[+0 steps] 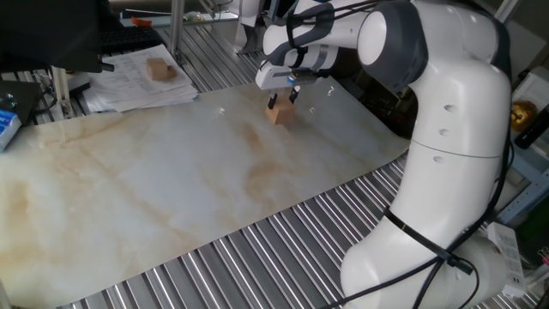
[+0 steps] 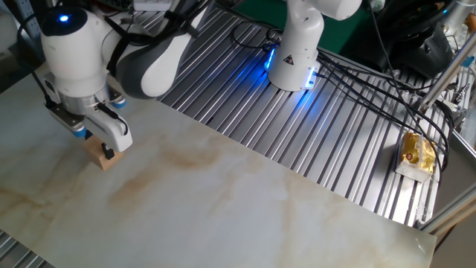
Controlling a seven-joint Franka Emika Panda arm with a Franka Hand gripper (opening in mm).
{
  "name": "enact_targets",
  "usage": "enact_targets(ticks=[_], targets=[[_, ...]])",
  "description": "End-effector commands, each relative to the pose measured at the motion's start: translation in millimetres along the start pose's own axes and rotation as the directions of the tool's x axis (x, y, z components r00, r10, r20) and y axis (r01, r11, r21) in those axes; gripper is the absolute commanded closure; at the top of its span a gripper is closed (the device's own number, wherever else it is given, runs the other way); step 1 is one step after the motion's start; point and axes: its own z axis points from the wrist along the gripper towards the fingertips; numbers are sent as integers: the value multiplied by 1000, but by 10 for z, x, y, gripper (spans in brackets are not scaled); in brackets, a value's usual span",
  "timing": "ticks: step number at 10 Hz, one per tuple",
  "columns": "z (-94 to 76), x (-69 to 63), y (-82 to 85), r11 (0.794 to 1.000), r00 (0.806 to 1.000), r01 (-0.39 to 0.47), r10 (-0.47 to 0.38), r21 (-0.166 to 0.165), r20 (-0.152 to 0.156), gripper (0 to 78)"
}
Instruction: Pick up the small block on the left and move it to the right
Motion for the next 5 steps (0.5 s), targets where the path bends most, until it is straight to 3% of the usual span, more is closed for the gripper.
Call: enact_targets(ticks=[1,5], targets=[[-66,4,35,1000,1000,1,-1,2,3,764],[-177,132,150,1000,1000,-4,4,2,-9,764]])
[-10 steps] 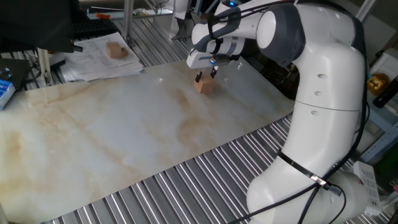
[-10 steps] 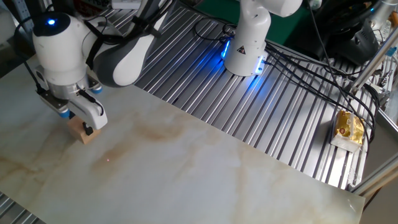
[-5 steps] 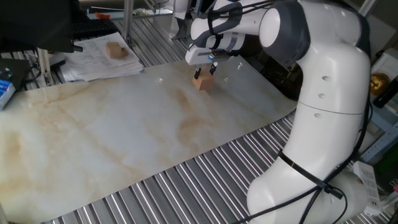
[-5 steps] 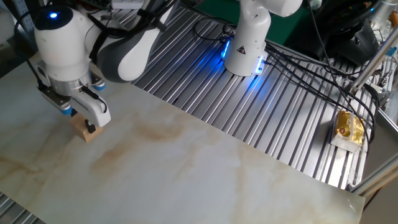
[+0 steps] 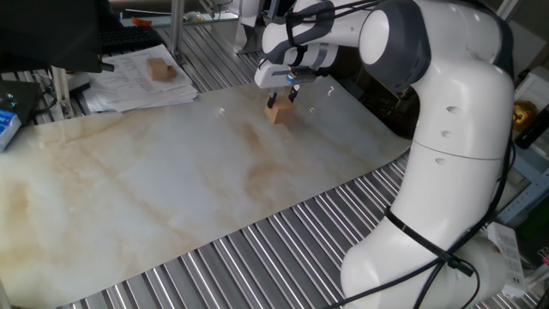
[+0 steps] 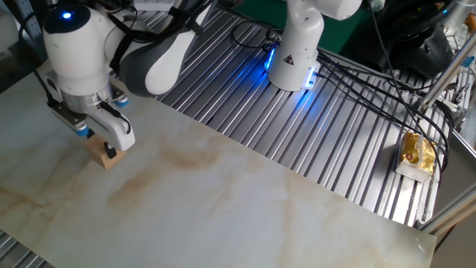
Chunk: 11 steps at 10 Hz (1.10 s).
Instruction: Pick up the small block on the left and move it to the right
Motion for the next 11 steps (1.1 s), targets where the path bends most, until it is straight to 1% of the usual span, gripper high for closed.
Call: enact_targets(ticks=[1,4,6,7,8,9,11], targets=[[-97,74,74,1000,1000,1,-1,1,-4,764],[-94,80,88,1000,1000,24,-24,-2,-6,764],[-108,127,144,1000,1000,25,-25,0,-6,764],[-121,168,200,1000,1000,22,-22,2,-7,764],[-125,177,216,1000,1000,22,-22,2,-8,764],[-137,206,272,1000,1000,23,-23,4,-11,764],[-143,219,283,999,999,34,-34,8,-12,764]])
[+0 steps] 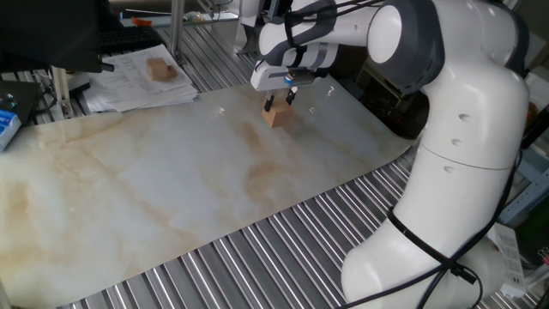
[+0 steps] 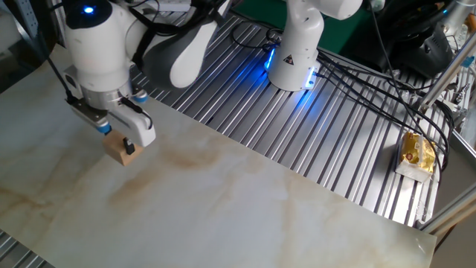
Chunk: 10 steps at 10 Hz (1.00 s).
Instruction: Pick up the small block on the left and move it to the right
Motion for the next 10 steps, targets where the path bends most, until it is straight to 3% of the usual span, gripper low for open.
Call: enact_targets(ticks=[1,7,10], targets=[[-46,28,31,1000,1000,14,-14,8,-1,764],[-37,103,192,1000,1000,-12,12,-2,-9,764],[-70,109,299,1000,1000,-15,15,12,-7,764]])
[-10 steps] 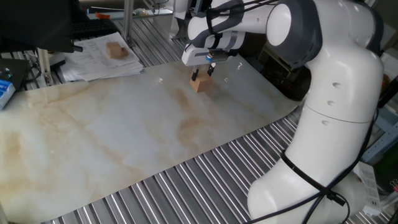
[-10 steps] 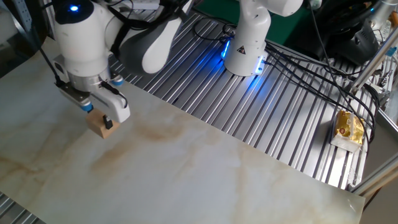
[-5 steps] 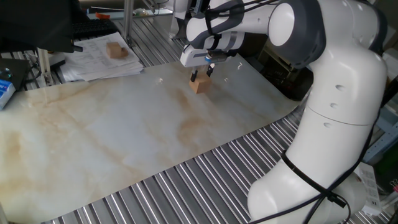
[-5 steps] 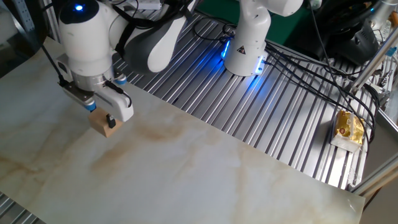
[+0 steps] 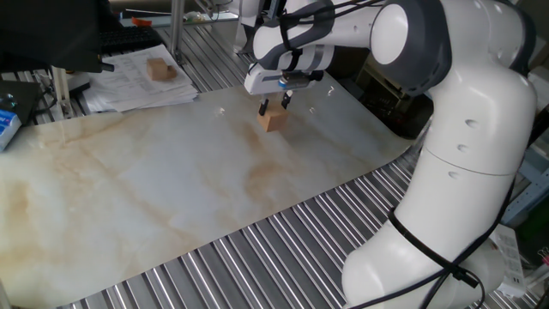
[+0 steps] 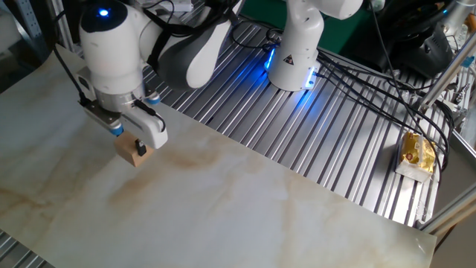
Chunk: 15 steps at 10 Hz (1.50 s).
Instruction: Pick up the small block on the left and move it to the right
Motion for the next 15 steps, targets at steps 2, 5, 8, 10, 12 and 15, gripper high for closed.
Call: enact_targets(ticks=[2,5,8,10,12,15], targets=[[-95,11,127,1000,1000,6,-6,30,0,764],[-51,-3,149,998,1000,7,-7,57,-3,764],[-55,-1,148,998,1000,11,-11,56,3,764],[-55,-1,148,999,1000,21,-21,48,7,764],[-55,-1,148,998,999,47,-47,41,13,764],[-55,-1,148,989,990,139,-140,46,11,764]])
